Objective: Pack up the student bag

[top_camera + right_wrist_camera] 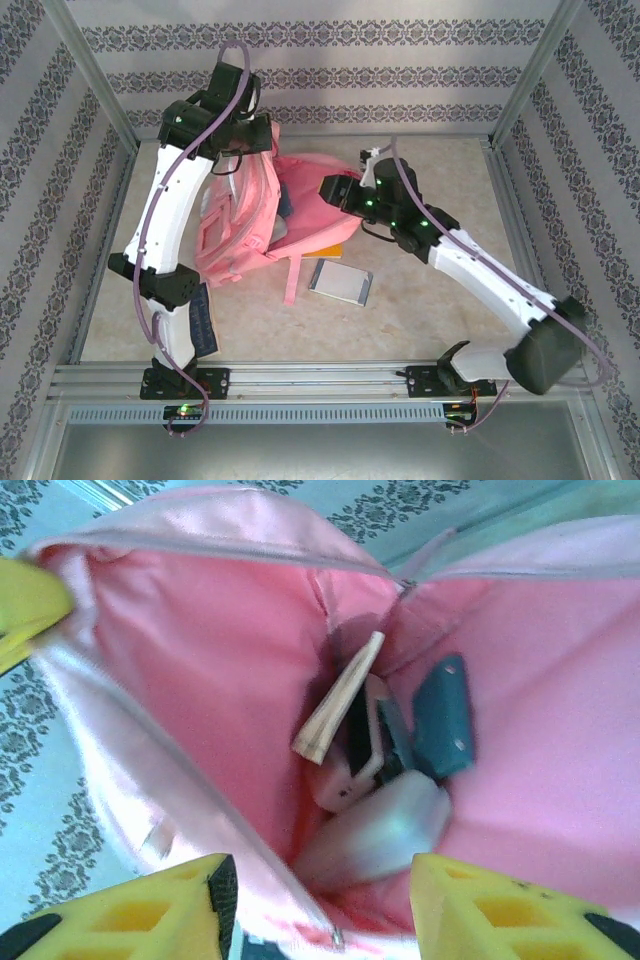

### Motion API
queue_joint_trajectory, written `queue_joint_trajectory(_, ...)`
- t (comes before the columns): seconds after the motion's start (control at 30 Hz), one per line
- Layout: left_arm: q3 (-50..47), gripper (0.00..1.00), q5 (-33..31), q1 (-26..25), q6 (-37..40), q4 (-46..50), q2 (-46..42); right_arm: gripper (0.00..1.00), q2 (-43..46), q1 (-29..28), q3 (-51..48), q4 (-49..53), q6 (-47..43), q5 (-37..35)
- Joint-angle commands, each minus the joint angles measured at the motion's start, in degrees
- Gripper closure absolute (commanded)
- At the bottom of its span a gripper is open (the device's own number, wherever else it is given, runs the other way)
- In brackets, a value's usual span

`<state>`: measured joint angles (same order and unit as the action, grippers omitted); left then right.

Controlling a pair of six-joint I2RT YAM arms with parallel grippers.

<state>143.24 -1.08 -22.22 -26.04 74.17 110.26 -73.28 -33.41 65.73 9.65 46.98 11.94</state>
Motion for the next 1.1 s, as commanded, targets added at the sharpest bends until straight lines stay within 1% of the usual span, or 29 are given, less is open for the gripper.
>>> queue_joint_trajectory(0.0,-9.57,1.0,1.72,3.35,-4.45,-12.86,-4.15,0.51,5.24,2.77,-3.33,9.85,-1.99,0.62)
queue_joint_trajectory(0.13,-26.58,1.0,8.57,6.07,-10.44,-28.01,-8.66,0.5,11.35,3.71,-8.2,15.05,-3.61,2.48)
queue_joint_trajectory(0.2,-29.89,0.98,12.63,6.24,-12.27,-31.32,-8.05,0.5,13.47,3.81,-10.46,17.07,-4.27,3.12)
queue_joint_trajectory(0.23,-29.68,0.95,15.21,6.31,-13.12,-31.06,-6.66,0.5,14.43,3.72,-11.51,18.38,-4.85,3.06)
queue_joint_trajectory(0.3,-28.83,0.89,20.33,6.24,-14.44,-30.14,-4.43,0.5,15.83,3.61,-12.73,20.76,-6.26,2.6)
queue_joint_trajectory(0.33,-28.72,0.83,22.41,6.11,-14.43,-29.98,-3.98,0.49,16.38,3.61,-13.03,21.99,-7.08,2.5)
queue_joint_trajectory(0.37,-28.93,0.75,23.04,5.99,-14.03,-29.61,-4.07,0.49,16.76,3.57,-13.24,23.11,-7.74,2.28)
queue_joint_trajectory(0.43,-29.53,0.59,21.49,5.61,-12.22,-27.67,-6.15,0.48,17.6,3.53,-13.48,25.27,-8.88,1.57)
queue_joint_trajectory(0.5,-31.0,0.46,20.0,5.61,-10.75,-25.55,-9.4,0.47,18.25,3.35,-13.69,26.97,-9.95,0.77)
queue_joint_trajectory(0.6,-34.93,0.35,15.42,5.6,-10.35,-21.08,-15.58,0.46,18.69,3.17,-14.16,29.07,-11.1,-0.38)
queue_joint_trajectory(0.7,-41.53,0.29,6.77,5.59,-15.14,-14.51,-22.41,0.46,18.79,2.96,-14.63,30.32,-11.73,-1.52)
queue_joint_trajectory(0.8,-50.6,0.25,2.12,5.6,-20.3,-8.58,-29.0,0.46,18.27,2.16,-15.24,30.3,-11.66,-1.58)
queue_joint_trajectory(0.9,-62.8,0.23,-0.38,5.61,-25.46,-5.94,-37.2,0.46,16.87,0.38,-15.05,30.34,-12.08,-1.81)
queue_joint_trajectory(0.97,-71.46,0.22,-0.03,5.56,-28.26,-6.15,-42.84,0.45,15.86,-0.95,-14.71,30.19,-12.22,-1.78)
queue_joint_trajectory(1.07,-81.29,0.18,1.56,5.54,-29.67,-7.58,-46.66,0.44,14.59,-2.21,-14.67,29.15,-11.68,-1.08)
